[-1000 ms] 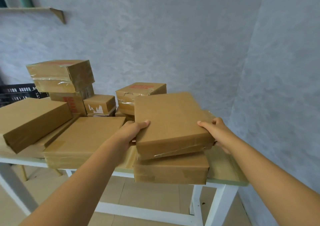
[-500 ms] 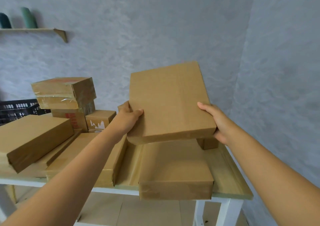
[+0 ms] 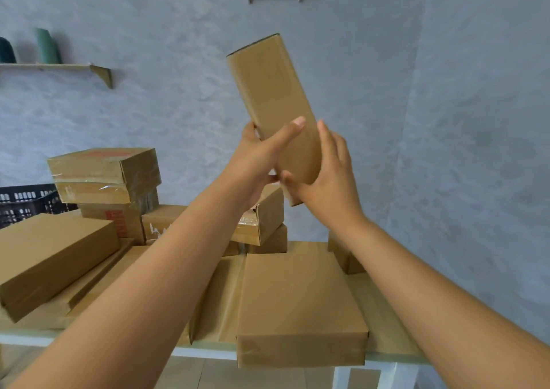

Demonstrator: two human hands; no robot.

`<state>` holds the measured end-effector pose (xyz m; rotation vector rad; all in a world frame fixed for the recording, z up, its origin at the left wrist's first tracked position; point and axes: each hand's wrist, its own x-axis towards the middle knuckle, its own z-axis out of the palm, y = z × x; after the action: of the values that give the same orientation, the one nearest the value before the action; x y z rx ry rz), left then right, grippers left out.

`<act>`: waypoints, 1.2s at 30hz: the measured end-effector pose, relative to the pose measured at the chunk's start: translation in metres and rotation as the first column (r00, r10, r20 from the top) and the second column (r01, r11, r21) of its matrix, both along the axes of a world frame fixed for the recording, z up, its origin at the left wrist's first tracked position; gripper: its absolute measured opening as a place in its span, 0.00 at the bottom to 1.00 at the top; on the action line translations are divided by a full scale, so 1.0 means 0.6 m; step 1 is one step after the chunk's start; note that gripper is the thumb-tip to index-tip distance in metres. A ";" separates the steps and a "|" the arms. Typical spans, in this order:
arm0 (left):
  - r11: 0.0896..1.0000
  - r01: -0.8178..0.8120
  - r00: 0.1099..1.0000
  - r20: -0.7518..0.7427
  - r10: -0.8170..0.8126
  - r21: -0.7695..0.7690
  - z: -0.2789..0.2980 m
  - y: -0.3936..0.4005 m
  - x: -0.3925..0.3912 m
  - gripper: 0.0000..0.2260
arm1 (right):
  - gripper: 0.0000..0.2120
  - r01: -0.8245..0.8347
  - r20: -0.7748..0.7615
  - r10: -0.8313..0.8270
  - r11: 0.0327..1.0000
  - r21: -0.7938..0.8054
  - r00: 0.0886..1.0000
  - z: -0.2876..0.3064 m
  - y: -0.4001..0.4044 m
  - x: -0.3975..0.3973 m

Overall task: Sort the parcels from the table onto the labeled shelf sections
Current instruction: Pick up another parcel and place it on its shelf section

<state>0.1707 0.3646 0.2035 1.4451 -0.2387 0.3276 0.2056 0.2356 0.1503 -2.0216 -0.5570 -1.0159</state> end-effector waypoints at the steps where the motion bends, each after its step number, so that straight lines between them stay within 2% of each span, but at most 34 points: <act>1: 0.998 -0.050 0.999 -0.004 0.050 -0.035 -0.001 0.006 0.006 0.32 | 0.41 -0.042 0.005 0.042 0.999 -0.023 0.999 -0.005 0.002 -0.003; 5: 0.959 -0.242 0.968 -0.096 0.230 -0.146 -0.024 0.034 0.034 0.37 | 0.30 -0.206 0.050 0.215 0.967 -0.153 0.975 -0.023 0.023 -0.017; 7: 0.939 -0.290 0.952 -0.159 0.263 -0.183 -0.042 0.053 0.046 0.31 | 0.27 -0.276 0.017 0.288 0.934 -0.227 0.958 -0.030 0.036 -0.016; 9: 0.950 -0.275 0.951 -0.188 0.246 -0.147 -0.060 0.079 0.052 0.25 | 0.24 -0.332 -0.072 0.324 0.913 -0.239 0.943 -0.033 0.038 -0.006; 12: 0.981 -0.184 0.961 -0.222 0.165 -0.067 -0.081 0.120 0.052 0.29 | 0.22 -0.199 -0.161 0.166 0.957 -0.213 0.973 -0.039 0.009 0.029; 13: 0.987 -0.151 0.966 -0.220 0.136 -0.055 -0.087 0.135 0.051 0.27 | 0.22 -0.122 -0.194 0.083 0.973 -0.197 0.978 -0.042 -0.007 0.042; 15: 0.996 -0.082 0.980 -0.186 0.075 -0.031 -0.096 0.163 0.047 0.17 | 0.24 0.005 -0.287 -0.051 0.987 -0.158 0.957 -0.045 -0.040 0.066; 17: 0.999 -0.038 0.984 -0.178 0.033 -0.023 -0.105 0.185 0.040 0.12 | 0.27 0.048 -0.441 -0.077 0.996 -0.077 0.894 -0.044 -0.066 0.083; 18: 0.999 -0.019 0.983 -0.185 0.012 -0.033 -0.110 0.195 0.037 0.14 | 0.29 0.027 -0.535 -0.017 1.000 0.010 0.845 -0.042 -0.074 0.088; 20: 0.997 0.041 0.978 -0.201 -0.053 -0.061 -0.120 0.211 0.035 0.18 | 0.30 -0.071 -0.669 0.212 0.970 0.232 0.712 -0.036 -0.082 0.091; 22: 0.991 0.104 0.974 -0.191 -0.117 -0.078 -0.127 0.219 0.032 0.20 | 0.28 -0.165 -0.696 0.418 0.900 0.403 0.584 -0.031 -0.083 0.088; 24: 0.984 0.126 0.972 -0.181 -0.149 -0.128 -0.129 0.222 0.031 0.19 | 0.28 -0.204 -0.693 0.480 0.872 0.445 0.538 -0.031 -0.080 0.089; 27: 0.977 0.089 0.974 -0.190 -0.126 -0.194 -0.130 0.223 0.037 0.17 | 0.32 -0.198 -0.679 0.425 0.900 0.389 0.599 -0.033 -0.067 0.090; 30: 0.985 0.008 0.983 -0.181 -0.040 -0.174 -0.135 0.217 0.048 0.16 | 0.31 -0.173 -0.636 0.384 0.913 0.369 0.670 -0.038 -0.056 0.088; 34: 0.990 -0.034 0.991 -0.131 0.016 -0.137 -0.145 0.210 0.055 0.21 | 0.21 -0.162 -0.613 0.448 0.871 0.464 0.650 -0.044 -0.056 0.088; 36: 0.991 -0.027 0.995 -0.103 0.013 -0.130 -0.149 0.207 0.055 0.24 | 0.22 -0.162 -0.608 0.461 0.861 0.482 0.647 -0.047 -0.059 0.088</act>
<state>0.2040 0.4889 0.1139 1.3312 -0.1180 0.2797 0.2586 0.2004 0.1221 -1.6814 -0.2385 -0.0548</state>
